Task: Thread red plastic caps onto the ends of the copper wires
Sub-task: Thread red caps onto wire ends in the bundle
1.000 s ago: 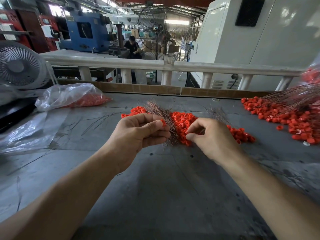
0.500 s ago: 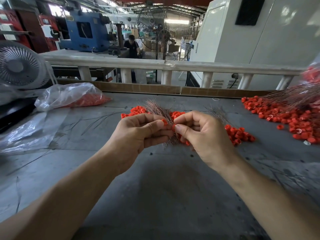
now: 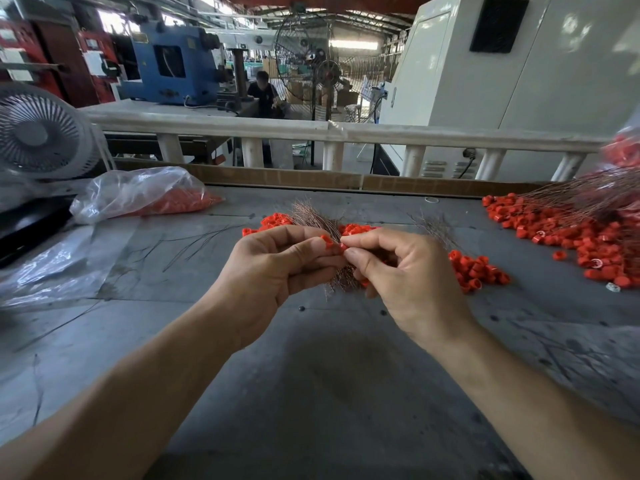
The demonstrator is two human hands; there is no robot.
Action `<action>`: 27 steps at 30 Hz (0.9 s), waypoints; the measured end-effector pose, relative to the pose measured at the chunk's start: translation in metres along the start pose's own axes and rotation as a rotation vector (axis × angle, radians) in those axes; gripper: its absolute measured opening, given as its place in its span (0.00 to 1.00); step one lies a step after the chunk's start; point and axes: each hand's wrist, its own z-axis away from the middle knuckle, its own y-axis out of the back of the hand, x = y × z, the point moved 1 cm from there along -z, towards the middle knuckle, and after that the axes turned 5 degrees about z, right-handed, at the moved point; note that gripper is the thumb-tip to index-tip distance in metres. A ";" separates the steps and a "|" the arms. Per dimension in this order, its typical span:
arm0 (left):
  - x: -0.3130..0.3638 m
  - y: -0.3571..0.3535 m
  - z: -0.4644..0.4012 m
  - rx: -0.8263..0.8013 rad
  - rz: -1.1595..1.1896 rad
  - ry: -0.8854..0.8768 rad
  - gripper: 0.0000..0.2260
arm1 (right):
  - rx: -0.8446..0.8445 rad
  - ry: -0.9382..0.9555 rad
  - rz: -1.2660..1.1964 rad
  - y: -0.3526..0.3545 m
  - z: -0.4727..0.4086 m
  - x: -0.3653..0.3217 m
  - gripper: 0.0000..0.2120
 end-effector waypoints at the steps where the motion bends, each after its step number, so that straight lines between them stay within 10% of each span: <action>1: 0.000 0.000 0.000 -0.002 -0.008 -0.001 0.12 | 0.011 0.000 0.002 0.000 0.000 0.000 0.06; 27: -0.003 -0.005 0.002 -0.080 -0.214 -0.101 0.10 | 0.054 0.268 0.165 0.003 -0.001 -0.007 0.05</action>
